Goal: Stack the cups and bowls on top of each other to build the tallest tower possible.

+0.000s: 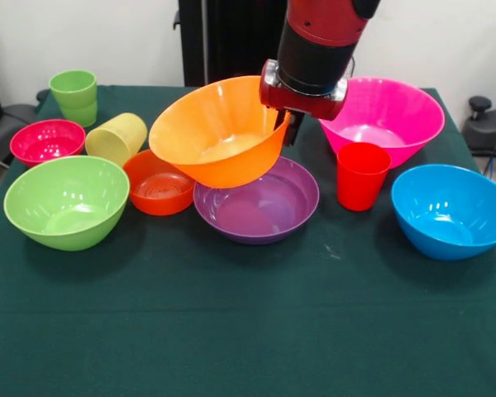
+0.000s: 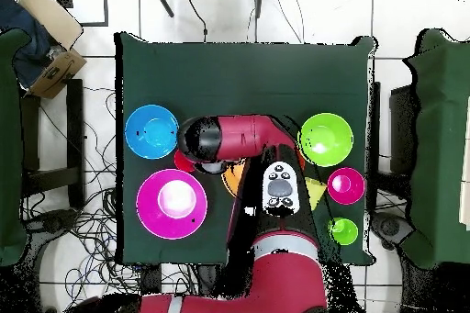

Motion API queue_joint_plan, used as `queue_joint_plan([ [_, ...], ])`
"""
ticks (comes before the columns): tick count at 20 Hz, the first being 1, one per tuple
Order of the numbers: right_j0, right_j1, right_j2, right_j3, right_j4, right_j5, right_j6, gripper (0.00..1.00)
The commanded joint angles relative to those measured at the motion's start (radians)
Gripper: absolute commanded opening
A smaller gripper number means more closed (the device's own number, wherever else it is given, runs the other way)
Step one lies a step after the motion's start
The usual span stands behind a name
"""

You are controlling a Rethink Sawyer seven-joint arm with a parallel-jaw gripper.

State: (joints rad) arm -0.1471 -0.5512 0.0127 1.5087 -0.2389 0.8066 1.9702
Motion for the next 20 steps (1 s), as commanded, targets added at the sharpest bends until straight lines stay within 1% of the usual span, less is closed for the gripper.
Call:
queue_joint_plan([
  [1, -0.025, -0.017, 0.109, -0.005, -0.034, 0.026, -0.115, 0.0],
  [4, -0.03, -0.013, 0.105, -0.005, -0.027, 0.02, -0.092, 0.0],
  [7, -0.022, -0.012, 0.097, -0.005, -0.028, 0.03, -0.075, 0.0],
  [8, -0.021, -0.012, 0.097, -0.006, -0.028, 0.031, -0.072, 1.0],
  [10, -0.017, -0.011, 0.093, -0.01, -0.032, 0.038, -0.074, 1.0],
  [13, -0.016, -0.01, 0.098, -0.016, -0.051, 0.061, -0.112, 1.0],
  [14, -0.017, -0.006, 0.094, -0.018, -0.044, 0.072, -0.101, 1.0],
  [16, -0.017, -0.009, 0.101, -0.03, -0.072, 0.103, -0.16, 1.0],
  [17, -0.015, -0.01, 0.103, -0.032, -0.081, 0.106, -0.174, 1.0],
  [20, -0.008, -0.006, 0.096, -0.038, -0.075, 0.115, -0.148, 1.0],
])
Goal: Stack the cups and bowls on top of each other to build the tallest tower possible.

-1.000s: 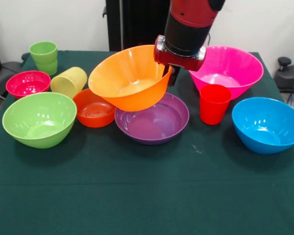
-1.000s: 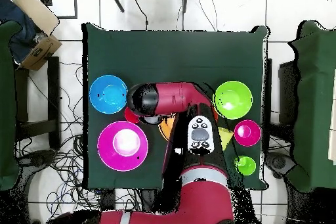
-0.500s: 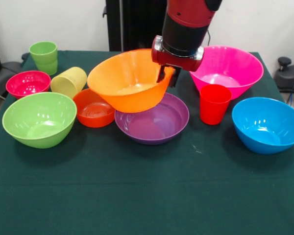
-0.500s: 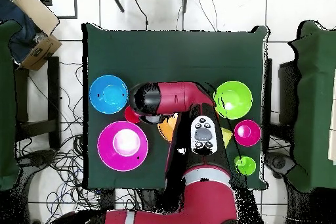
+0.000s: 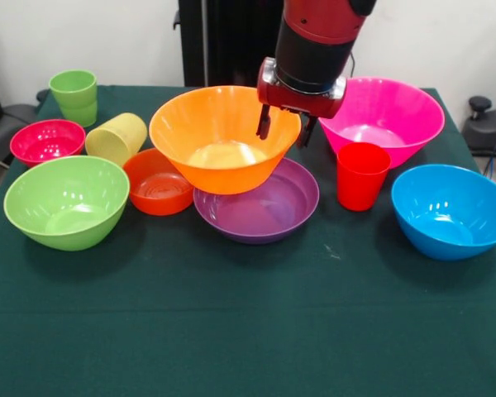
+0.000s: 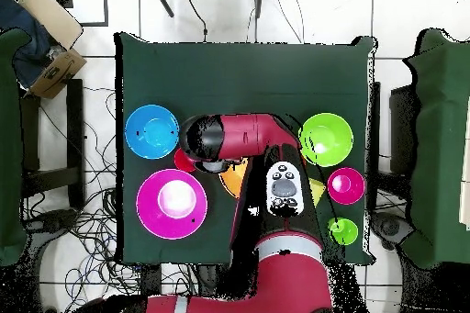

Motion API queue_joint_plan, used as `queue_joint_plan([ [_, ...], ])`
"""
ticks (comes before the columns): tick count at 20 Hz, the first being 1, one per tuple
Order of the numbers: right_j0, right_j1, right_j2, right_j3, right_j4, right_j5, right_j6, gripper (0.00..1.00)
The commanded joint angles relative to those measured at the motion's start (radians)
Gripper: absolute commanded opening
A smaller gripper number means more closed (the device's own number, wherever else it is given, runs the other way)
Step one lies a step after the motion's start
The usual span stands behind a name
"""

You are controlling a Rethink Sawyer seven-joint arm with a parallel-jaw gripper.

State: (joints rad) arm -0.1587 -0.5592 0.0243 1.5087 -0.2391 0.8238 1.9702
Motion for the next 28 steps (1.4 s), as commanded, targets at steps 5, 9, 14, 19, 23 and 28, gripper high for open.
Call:
queue_joint_plan([
  [5, 0.002, -0.002, 0.097, -0.024, -0.076, 0.097, -0.158, 1.0],
  [9, 0.004, -0.003, 0.105, -0.017, -0.074, 0.086, -0.153, 1.0],
  [14, 0.009, -0.001, 0.105, -0.014, -0.064, 0.072, -0.126, 1.0],
  [19, 0.02, 0.001, 0.099, -0.015, -0.051, 0.067, -0.088, 1.0],
  [23, 0.025, -0.002, 0.1, -0.032, -0.046, 0.083, -0.086, 1.0],
  [28, -0.035, -0.082, 0.127, -0.004, -0.021, 0.15, -0.171, 1.0],
])
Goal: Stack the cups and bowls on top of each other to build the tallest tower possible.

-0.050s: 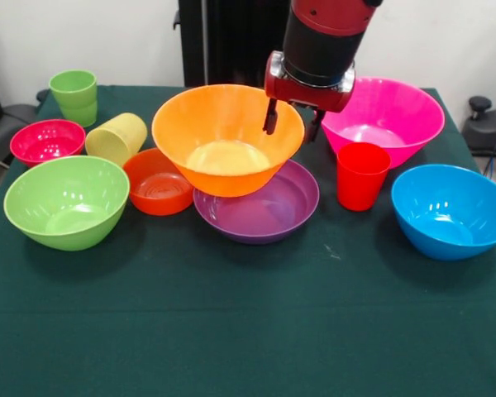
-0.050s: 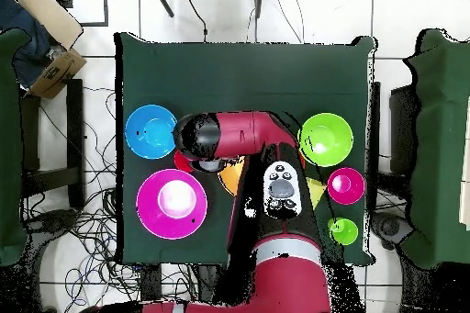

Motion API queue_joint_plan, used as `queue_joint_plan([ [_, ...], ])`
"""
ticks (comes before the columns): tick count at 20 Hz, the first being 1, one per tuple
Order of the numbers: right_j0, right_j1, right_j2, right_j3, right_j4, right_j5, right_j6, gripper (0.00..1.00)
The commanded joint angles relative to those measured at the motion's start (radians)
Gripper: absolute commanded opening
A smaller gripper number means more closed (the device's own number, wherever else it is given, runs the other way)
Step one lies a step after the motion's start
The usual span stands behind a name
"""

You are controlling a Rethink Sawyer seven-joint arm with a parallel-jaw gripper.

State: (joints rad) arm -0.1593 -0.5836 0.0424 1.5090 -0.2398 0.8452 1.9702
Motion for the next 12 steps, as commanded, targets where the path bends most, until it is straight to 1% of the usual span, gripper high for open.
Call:
queue_joint_plan([
  [1, -0.042, -0.072, 0.111, -0.004, -0.014, 0.146, -0.177, 1.0],
  [4, -0.055, -0.088, 0.133, -0.056, -0.017, 0.236, -0.218, 1.0],
  [7, -0.065, -0.096, 0.154, -0.093, -0.016, 0.294, -0.22, 1.0],
  [10, -0.066, -0.097, 0.165, -0.114, -0.006, 0.324, -0.181, 1.0],
  [12, -0.063, -0.1, 0.167, -0.112, -0.001, 0.329, -0.15, 1.0],
])
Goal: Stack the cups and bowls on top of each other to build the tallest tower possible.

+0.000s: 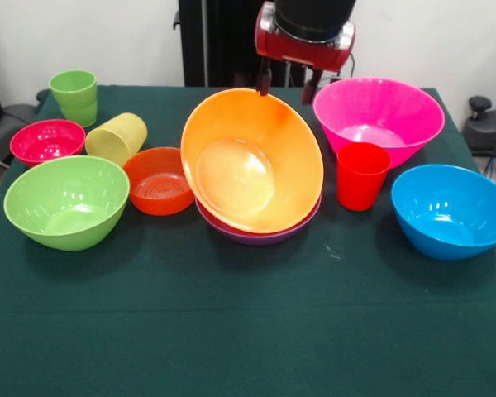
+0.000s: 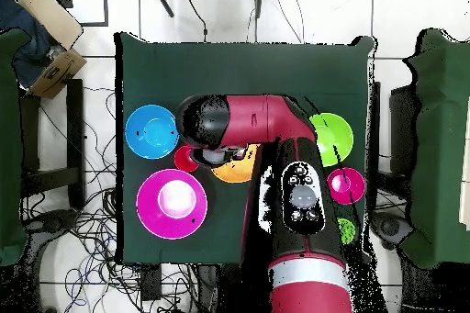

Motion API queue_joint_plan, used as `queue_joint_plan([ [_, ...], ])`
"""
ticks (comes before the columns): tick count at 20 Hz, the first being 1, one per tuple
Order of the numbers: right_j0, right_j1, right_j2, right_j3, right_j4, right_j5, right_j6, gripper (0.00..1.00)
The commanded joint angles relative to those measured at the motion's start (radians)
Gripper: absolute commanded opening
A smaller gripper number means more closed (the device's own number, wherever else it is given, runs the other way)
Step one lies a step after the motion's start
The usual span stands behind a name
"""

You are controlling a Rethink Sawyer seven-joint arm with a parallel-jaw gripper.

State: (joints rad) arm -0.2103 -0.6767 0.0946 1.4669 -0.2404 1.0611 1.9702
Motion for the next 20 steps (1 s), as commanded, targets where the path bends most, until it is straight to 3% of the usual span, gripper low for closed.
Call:
queue_joint_plan([
  [1, -0.01, -0.002, 0.121, -0.092, -0.003, 0.133, -0.153, 1.0],
  [10, -0.026, -0.006, 0.122, -0.127, 0.019, 0.177, -0.109, 1.0],
  [16, -0.112, -0.033, 0.115, 0.037, -0.005, -0.031, -0.155, 1.0],
  [20, -0.162, -0.034, 0.097, 0.101, -0.002, -0.13, -0.087, 1.0],
])
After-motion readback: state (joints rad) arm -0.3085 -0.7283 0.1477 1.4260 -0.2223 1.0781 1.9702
